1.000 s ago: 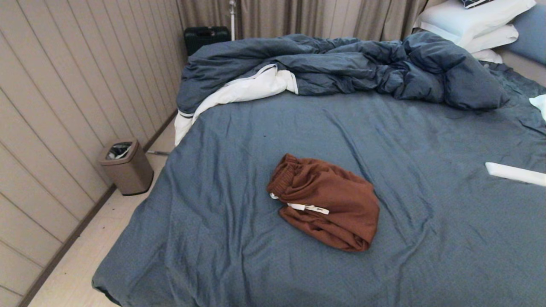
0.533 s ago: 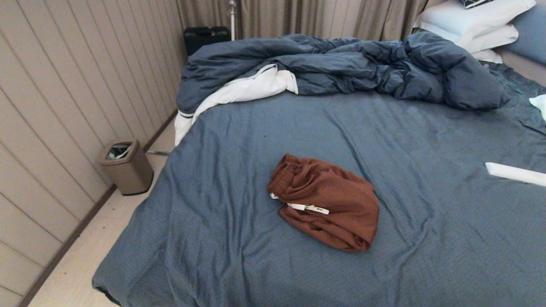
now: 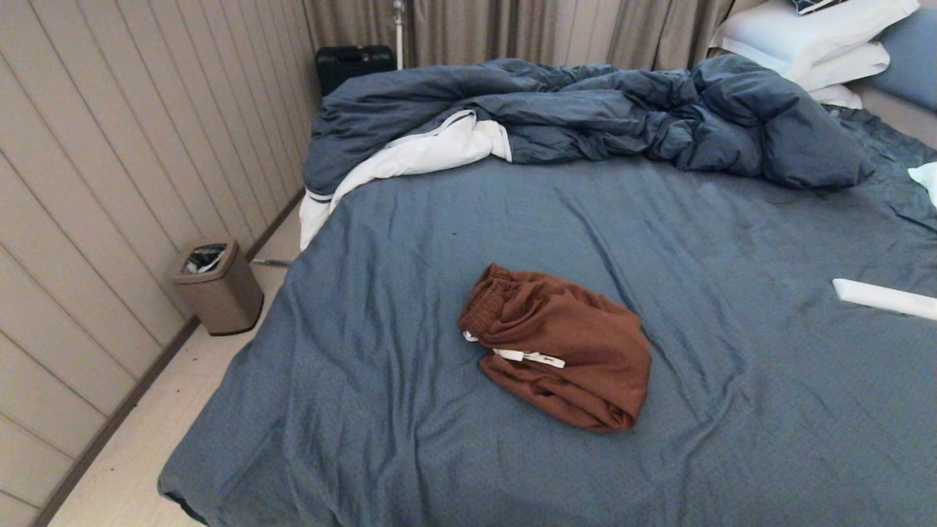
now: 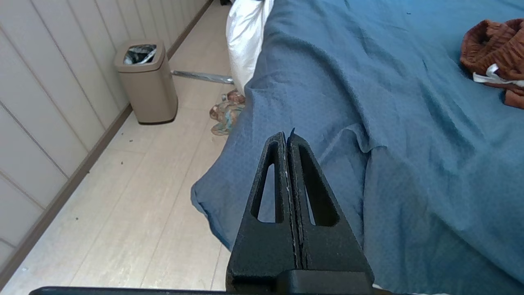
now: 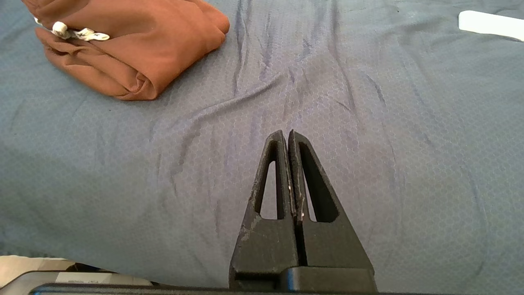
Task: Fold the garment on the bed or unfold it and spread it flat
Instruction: Unford the brown shorts
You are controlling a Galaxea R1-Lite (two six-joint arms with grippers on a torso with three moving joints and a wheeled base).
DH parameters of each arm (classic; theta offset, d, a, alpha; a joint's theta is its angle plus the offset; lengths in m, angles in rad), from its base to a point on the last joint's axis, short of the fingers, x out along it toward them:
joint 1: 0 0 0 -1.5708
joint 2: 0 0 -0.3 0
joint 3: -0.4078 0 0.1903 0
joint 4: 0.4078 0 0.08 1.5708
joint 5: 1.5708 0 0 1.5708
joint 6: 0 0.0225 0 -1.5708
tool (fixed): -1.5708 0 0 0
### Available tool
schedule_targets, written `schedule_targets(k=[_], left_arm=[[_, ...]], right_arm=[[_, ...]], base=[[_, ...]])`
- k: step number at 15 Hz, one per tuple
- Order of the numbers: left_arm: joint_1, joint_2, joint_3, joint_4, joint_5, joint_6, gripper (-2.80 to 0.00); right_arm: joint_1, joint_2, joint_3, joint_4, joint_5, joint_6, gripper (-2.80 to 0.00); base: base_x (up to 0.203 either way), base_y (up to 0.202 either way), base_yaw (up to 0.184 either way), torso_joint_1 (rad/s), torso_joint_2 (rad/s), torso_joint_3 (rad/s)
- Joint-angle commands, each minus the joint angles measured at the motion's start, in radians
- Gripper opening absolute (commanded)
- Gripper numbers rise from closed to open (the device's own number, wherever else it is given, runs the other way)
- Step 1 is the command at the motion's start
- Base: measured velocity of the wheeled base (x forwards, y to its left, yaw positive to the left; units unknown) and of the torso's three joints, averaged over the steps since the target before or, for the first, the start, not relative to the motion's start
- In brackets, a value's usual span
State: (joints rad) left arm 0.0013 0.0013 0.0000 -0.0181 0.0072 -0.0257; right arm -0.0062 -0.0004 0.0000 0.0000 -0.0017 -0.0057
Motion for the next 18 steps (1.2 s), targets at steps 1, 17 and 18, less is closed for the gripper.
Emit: schedule_targets(k=[1,17,18], left_arm=[[0.000,0.002,0.000,0.000,0.000,0.000,-2.80],[0.000,0.002,0.000,0.000,0.000,0.003,-2.80],[0.000,0.002,0.000,0.000,0.000,0.003,-2.80]], right_arm=[[0.000,0.000,0.000,0.000,0.000,0.000,-2.80],[0.000,0.001,0.000,-0.001,0.000,-0.008,-2.80],[0.000,0.002,0.000,-0.002,0.002,-0.013,-2.80]], base=[[0.000,0.000,0.000,0.000,0.00,0.000],[0.000,0.000,0.000,0.000,0.00,0.000],[0.000,0.000,0.000,0.000,0.00,0.000]])
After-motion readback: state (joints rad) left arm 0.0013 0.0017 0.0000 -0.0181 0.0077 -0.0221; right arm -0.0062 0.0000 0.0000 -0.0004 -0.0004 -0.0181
